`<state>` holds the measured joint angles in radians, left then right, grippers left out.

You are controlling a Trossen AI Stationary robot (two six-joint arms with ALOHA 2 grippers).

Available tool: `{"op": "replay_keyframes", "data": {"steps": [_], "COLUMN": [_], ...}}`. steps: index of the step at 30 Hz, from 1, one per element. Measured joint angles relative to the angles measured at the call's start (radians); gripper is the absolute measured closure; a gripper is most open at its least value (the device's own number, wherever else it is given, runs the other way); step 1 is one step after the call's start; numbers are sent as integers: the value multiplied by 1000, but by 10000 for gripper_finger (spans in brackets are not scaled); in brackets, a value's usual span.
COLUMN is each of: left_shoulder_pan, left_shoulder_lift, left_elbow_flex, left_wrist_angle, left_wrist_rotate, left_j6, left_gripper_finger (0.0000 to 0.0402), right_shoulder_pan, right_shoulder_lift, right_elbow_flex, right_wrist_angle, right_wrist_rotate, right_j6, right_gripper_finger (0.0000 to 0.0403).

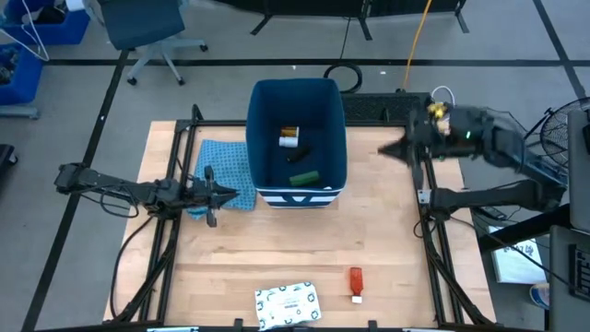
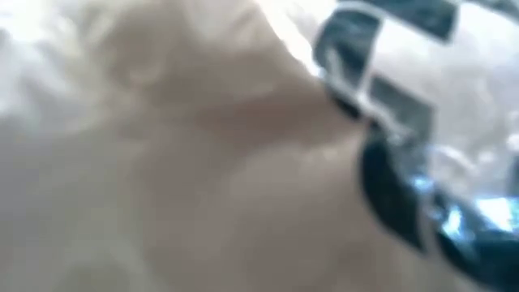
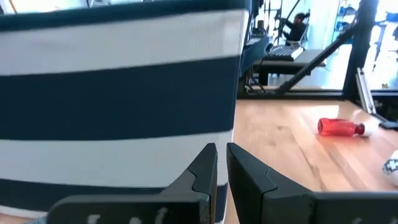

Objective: Pick & place medical supplies in basket/bin
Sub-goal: Put the white mailer bag into the blue bin

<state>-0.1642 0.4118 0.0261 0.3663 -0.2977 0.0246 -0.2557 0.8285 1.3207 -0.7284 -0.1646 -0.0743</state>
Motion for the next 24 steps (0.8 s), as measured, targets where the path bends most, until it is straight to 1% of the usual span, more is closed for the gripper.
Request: {"op": "replay_keyframes", "data": {"steps": [3, 7, 10, 12, 15, 17, 20, 24], "left_shoulder_pan": [0, 0, 0, 0, 0, 0, 0, 0], "left_shoulder_lift": [0, 0, 0, 0, 0, 0, 0, 0], "left_elbow_flex": [0, 0, 0, 0, 0, 0, 0, 0], "left_wrist_angle": [6, 5, 4, 3, 2, 2, 2, -23], "left_wrist_rotate": [0, 0, 0, 0, 0, 0, 4, 8], "left_j6": [-1, -1, -2, -2, 7, 12, 9, 7], "left_gripper_finger": [360, 360, 360, 360, 360, 360, 360, 360], "right_shoulder_pan": [67, 134, 148, 146, 146, 146, 146, 146], "right_shoulder_lift": [-110, -277, -389, -435, -474, -477, -471, -472], "right_elbow_flex": [-196, -444, -598, -686, -806, -869, -963, -1092], "right_wrist_angle": [127, 344, 479, 563, 703, 780, 892, 1078], "right_wrist_rotate": [-24, -26, -26, -24, -24, -30, -74, -74], "right_j6": [11, 11, 40, 66, 91, 99, 108, 92], "right_gripper_finger": [390, 401, 400, 402, 402, 402, 402, 402]}}
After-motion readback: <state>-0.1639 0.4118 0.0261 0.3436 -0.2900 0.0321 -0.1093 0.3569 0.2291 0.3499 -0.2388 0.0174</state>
